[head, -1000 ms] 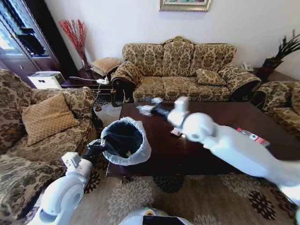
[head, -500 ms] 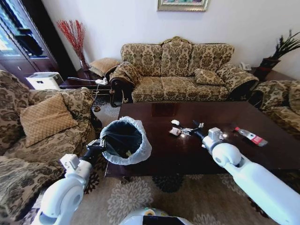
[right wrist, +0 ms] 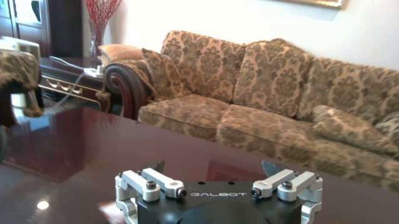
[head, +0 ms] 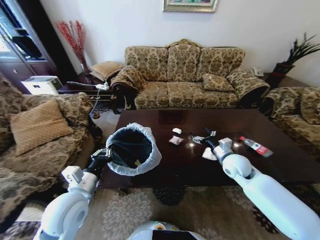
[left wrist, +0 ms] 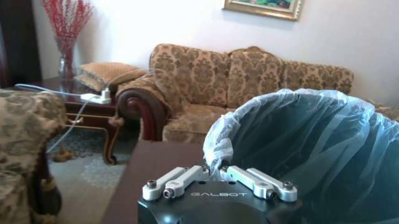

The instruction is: Move to the front of the table and place the trash on the table into the trash bin.

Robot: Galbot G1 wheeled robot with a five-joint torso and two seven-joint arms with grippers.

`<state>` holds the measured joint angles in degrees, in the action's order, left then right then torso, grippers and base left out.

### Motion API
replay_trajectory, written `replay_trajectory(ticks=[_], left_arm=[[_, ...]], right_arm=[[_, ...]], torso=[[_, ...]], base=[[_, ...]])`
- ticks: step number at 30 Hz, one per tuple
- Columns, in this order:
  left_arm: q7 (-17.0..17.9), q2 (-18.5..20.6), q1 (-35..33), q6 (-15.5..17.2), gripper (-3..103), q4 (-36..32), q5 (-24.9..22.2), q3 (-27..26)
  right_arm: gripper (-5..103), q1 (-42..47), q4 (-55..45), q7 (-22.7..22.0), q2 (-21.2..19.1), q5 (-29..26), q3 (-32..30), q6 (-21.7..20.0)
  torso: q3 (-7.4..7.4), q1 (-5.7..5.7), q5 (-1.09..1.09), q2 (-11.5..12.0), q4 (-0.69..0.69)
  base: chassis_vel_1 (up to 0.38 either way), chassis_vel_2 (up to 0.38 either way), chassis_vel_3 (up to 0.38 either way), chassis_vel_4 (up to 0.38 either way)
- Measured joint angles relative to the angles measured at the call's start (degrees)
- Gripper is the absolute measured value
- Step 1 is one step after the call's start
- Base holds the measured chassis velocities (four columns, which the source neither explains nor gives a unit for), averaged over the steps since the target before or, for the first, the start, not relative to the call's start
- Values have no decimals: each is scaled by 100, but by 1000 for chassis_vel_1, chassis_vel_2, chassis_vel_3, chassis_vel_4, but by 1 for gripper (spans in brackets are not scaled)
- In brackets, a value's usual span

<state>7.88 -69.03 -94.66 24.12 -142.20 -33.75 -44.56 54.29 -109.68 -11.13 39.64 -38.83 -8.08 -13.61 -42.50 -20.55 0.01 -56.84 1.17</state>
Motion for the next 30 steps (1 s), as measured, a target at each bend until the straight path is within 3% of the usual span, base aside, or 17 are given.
replay_trajectory(ticks=[10, 16, 19, 30], left_arm=[[-12, -27, -20, -38, 3, -13, -1, 8], [-21, -52, -51, -42, 3, -25, 40, 21], [-22, -57, -68, -50, 3, -44, 52, 18], [-97, -81, -95, -129, 3, -67, 69, 12]], right_arm=[[100, 195, 184, -90, 206, 678, 5, 604], [100, 296, 147, -289, 259, 607, -92, 524], [100, 333, 136, -307, 268, 553, -116, 499], [100, 384, 51, -294, 333, 545, -87, 443]], torso=[[0, 0, 5, 0, -2], [1, 2, -14, 0, 5], [1, 2, -1, 0, 8], [1, 3, 0, 0, -2]], base=[[-187, -223, 198, 180], [10, 4, 6, -4], [63, 84, -25, -26], [-59, 7, 44, -40]])
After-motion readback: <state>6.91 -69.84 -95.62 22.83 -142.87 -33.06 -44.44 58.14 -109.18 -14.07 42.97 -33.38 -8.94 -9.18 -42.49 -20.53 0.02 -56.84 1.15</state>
